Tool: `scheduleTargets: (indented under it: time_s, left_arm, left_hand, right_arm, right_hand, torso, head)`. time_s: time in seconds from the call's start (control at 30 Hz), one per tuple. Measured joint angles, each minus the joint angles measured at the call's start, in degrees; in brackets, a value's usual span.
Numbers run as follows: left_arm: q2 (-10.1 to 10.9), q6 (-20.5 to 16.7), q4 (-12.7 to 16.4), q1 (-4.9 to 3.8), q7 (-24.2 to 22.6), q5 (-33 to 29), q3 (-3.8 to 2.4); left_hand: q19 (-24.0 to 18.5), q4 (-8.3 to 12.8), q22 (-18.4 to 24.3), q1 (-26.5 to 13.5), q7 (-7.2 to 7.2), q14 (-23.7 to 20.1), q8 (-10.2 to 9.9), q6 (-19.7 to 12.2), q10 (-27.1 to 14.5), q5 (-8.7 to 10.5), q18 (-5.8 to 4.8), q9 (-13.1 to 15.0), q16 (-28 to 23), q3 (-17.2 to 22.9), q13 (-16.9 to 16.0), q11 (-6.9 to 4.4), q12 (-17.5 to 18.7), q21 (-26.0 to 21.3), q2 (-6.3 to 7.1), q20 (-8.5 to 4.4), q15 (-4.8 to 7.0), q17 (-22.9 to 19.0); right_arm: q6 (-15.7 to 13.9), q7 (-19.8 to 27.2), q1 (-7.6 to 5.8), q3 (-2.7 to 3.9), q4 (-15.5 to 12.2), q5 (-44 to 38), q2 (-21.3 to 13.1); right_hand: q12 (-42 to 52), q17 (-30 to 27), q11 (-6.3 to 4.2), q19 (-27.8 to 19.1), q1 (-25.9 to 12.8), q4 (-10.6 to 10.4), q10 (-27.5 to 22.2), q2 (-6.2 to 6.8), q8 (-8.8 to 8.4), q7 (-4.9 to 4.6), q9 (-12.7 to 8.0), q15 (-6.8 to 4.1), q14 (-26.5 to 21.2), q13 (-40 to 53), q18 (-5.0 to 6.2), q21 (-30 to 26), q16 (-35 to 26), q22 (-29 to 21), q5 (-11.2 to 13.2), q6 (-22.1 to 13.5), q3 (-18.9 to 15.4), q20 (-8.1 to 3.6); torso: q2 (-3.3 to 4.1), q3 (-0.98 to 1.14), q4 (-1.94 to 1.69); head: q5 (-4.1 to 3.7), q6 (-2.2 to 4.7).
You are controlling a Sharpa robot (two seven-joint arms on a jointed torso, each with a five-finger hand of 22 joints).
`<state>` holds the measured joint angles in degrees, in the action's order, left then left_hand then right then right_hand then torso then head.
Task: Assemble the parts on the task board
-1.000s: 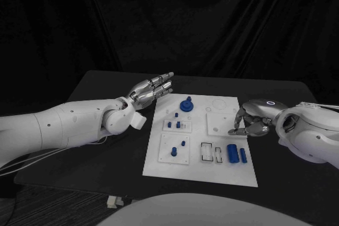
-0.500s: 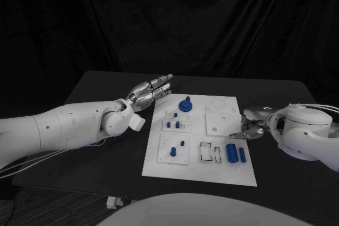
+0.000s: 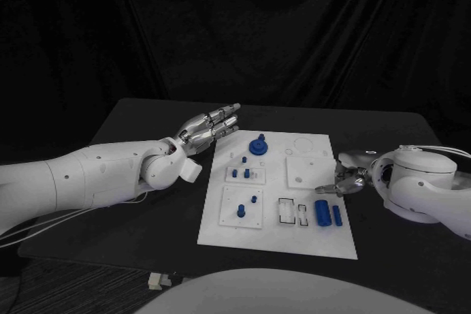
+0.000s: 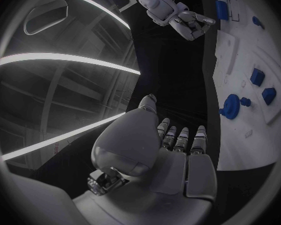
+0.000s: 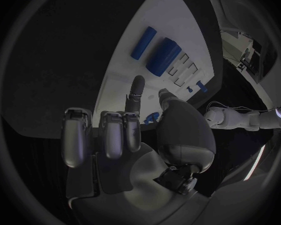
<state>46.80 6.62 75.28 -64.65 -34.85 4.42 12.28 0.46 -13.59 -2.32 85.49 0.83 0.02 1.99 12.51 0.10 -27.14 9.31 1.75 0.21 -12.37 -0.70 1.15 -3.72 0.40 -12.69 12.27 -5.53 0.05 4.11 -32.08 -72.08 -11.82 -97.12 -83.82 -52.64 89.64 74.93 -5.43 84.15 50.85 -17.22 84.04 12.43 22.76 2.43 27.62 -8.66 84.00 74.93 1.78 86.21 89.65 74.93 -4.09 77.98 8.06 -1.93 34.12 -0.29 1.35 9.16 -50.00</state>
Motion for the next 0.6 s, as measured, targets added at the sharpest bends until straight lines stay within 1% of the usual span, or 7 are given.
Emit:
scheduleTargets:
  time_s: [0.1,0.17,0.2,0.27,0.37,0.5,0.6]
  left_arm:
    - [0.0,0.0,0.0,0.01,0.0,0.0,0.00]
    - [0.0,0.1,0.0,0.02,0.0,0.0,0.00]
    - [0.0,0.1,0.0,0.03,0.0,0.0,0.00]
    - [0.0,0.1,0.0,0.06,0.0,0.0,0.00]
    - [0.0,0.1,0.0,0.11,0.1,0.0,0.00]
    - [0.0,0.2,-0.1,0.20,0.1,0.0,0.00]
    - [0.0,0.3,-0.1,0.26,0.2,0.0,0.00]
  left_hand:
    - [0.0,0.0,0.0,0.0,0.00,0.0,0.0,0.0,0.0,0.00,0.00,0.0,0.0,0.0,0.0,0.00,0.0,0.0,0.00,0.00,0.00,0.0]
    - [0.0,0.0,0.0,0.0,0.00,0.0,0.0,0.0,0.0,0.00,0.00,0.0,0.0,0.0,0.0,0.00,0.0,0.0,0.00,0.00,0.00,0.0]
    - [0.0,0.0,0.0,0.0,0.12,0.0,0.0,0.1,0.0,-0.21,0.00,0.0,0.0,0.0,-0.1,0.00,-0.2,0.0,0.00,0.00,0.00,0.0]
    - [0.0,0.0,0.0,0.0,0.20,0.0,0.0,0.2,0.0,-0.31,0.00,0.0,0.0,0.0,-0.1,0.00,-0.3,0.0,0.00,0.00,0.00,0.0]
    - [0.0,0.0,0.0,0.0,0.20,0.0,0.0,0.2,0.0,-0.31,0.00,0.0,0.0,0.0,-0.1,0.00,-0.3,0.0,0.00,0.00,0.00,0.0]
    - [0.0,0.0,0.0,0.0,0.20,0.0,0.0,0.2,0.0,-0.31,0.00,0.0,0.0,0.0,-0.1,0.00,-0.3,0.0,0.00,0.00,0.00,0.0]
    - [0.0,0.0,0.0,0.0,0.20,0.0,0.0,0.2,0.0,-0.31,0.00,0.0,0.0,0.0,-0.1,0.00,-0.3,0.0,0.00,0.00,0.00,0.0]
  right_arm:
    - [0.0,-0.2,0.29,0.00,0.2,0.4,0.1]
    - [0.0,-0.4,0.52,0.00,0.2,0.6,0.2]
    - [0.0,-0.4,0.66,0.00,0.3,0.7,0.3]
    - [0.0,-0.6,1.06,0.01,0.3,0.9,0.4]
    - [0.0,-0.7,1.55,-0.01,0.3,1.1,0.4]
    - [0.0,-0.8,1.89,-0.02,0.3,1.4,0.5]
    - [0.0,-0.9,2.06,-0.02,0.2,1.5,0.6]
  right_hand:
    - [0.0,0.0,-0.33,-0.2,-0.1,0.0,-0.1,0.14,0.99,0.52,2.5,0.00,0.0,0.0,0.00,0.0,0.0,0.0,0.2,-0.5,-0.3,-0.21]
    - [0.0,0.0,-0.41,-0.2,-0.4,0.0,0.0,-0.08,1.09,0.22,3.3,0.00,0.0,0.0,0.01,0.0,0.0,0.0,0.2,-0.8,-0.3,-0.21]
    - [0.0,0.0,-0.41,-0.2,-0.4,0.0,0.0,-0.08,1.28,0.44,3.8,0.00,0.0,0.0,0.01,-0.1,0.0,0.0,0.2,-1.1,-0.3,-0.21]
    - [0.0,0.0,-0.41,-0.2,-0.4,0.2,0.0,-0.08,1.42,0.35,5.0,0.00,0.0,0.0,0.01,-0.2,0.0,0.0,0.2,-1.9,-0.5,-0.21]
    - [0.0,0.0,-0.41,-0.2,-0.7,0.0,0.0,0.22,1.63,0.46,5.8,0.00,0.0,0.0,0.01,-0.3,0.0,0.0,0.2,-2.2,-0.6,-0.21]
    - [0.0,0.0,-0.41,-0.2,-0.7,0.0,0.0,0.22,1.64,0.10,6.8,0.00,0.0,0.0,0.01,-0.5,0.0,0.0,0.2,-3.0,-1.0,-0.21]
    - [0.0,0.0,-0.41,-0.2,-1.0,0.2,0.0,0.54,1.64,0.15,7.6,0.00,0.0,0.0,0.01,-0.7,0.0,0.0,0.4,-3.8,-1.3,-0.21]
  torso:
    - [-0.01,0.00,0.00]
    - [-0.01,0.00,0.00]
    - [-0.01,0.00,0.00]
    - [-0.01,0.00,0.00]
    - [-0.02,0.00,0.00]
    - [-0.02,0.00,0.00]
    - [-0.02,0.00,0.01]
  head:
    - [0.04,0.00]
    - [0.04,0.00]
    - [0.04,0.00]
    - [0.04,0.00]
    - [0.01,0.00]
    - [0.00,0.00]
    - [0.00,0.00]
